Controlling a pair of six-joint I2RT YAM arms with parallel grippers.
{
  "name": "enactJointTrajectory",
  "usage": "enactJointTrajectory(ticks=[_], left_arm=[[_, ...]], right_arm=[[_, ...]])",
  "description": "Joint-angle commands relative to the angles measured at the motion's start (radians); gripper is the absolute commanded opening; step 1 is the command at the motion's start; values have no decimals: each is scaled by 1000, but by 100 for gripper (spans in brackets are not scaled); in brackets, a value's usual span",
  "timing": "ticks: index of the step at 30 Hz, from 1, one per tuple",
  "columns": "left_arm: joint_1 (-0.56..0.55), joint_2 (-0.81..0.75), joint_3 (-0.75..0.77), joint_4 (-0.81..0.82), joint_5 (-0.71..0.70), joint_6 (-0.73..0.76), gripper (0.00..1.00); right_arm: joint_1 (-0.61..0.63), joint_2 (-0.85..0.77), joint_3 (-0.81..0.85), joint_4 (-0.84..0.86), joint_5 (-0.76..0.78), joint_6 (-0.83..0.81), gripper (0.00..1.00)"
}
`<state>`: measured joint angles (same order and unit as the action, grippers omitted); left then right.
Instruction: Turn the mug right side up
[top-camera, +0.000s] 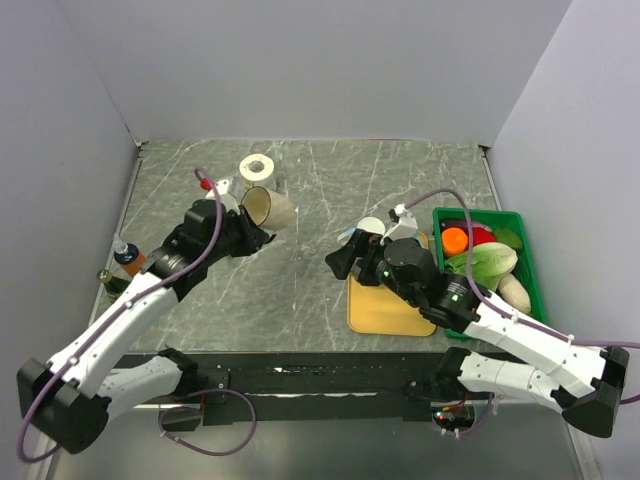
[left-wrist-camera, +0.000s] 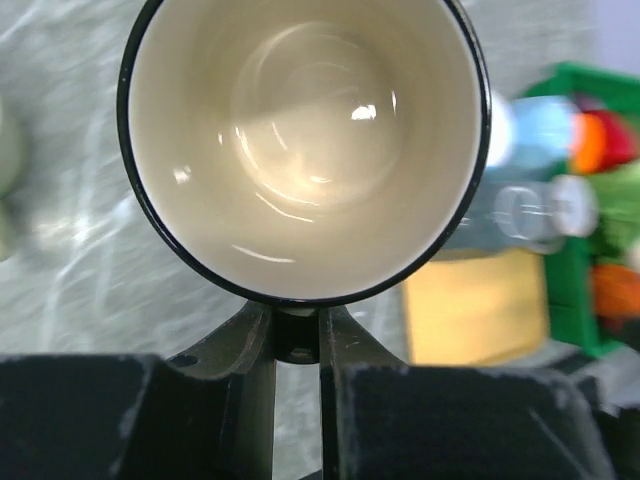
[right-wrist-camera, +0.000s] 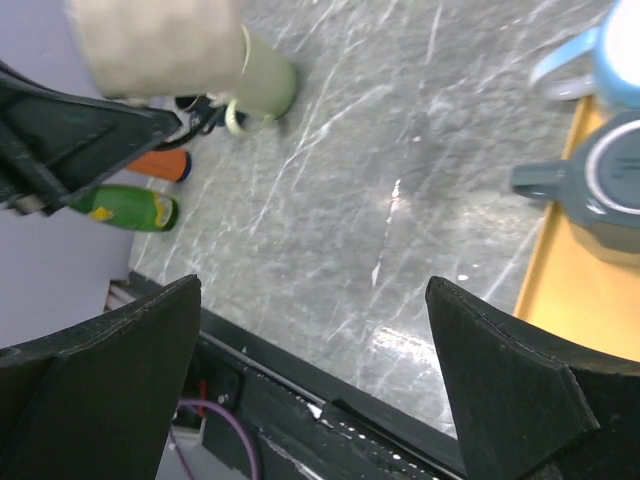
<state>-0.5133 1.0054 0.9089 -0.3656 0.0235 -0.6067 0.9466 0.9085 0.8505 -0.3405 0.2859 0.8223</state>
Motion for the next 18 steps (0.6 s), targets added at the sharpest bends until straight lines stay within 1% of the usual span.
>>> enactJointTrajectory(ticks=[1, 6, 8, 12, 18], left_arm=[[-1, 97, 126, -30, -180, 36, 1], [-1, 293, 215, -107, -255, 5, 1], [-1, 335, 238, -116, -307, -13, 1], [-1, 422, 265, -101, -342, -22, 1], [1, 524, 315, -124, -393, -30, 1]], right_arm=[[3, -42, 1, -55, 94, 12, 100], [-9, -45, 1, -91, 133, -2, 100], [-23, -42, -4, -97, 134, -5, 100], [-49, -43, -21, -92, 118, -23, 100], [-115, -46, -57, -80, 55, -17, 100]])
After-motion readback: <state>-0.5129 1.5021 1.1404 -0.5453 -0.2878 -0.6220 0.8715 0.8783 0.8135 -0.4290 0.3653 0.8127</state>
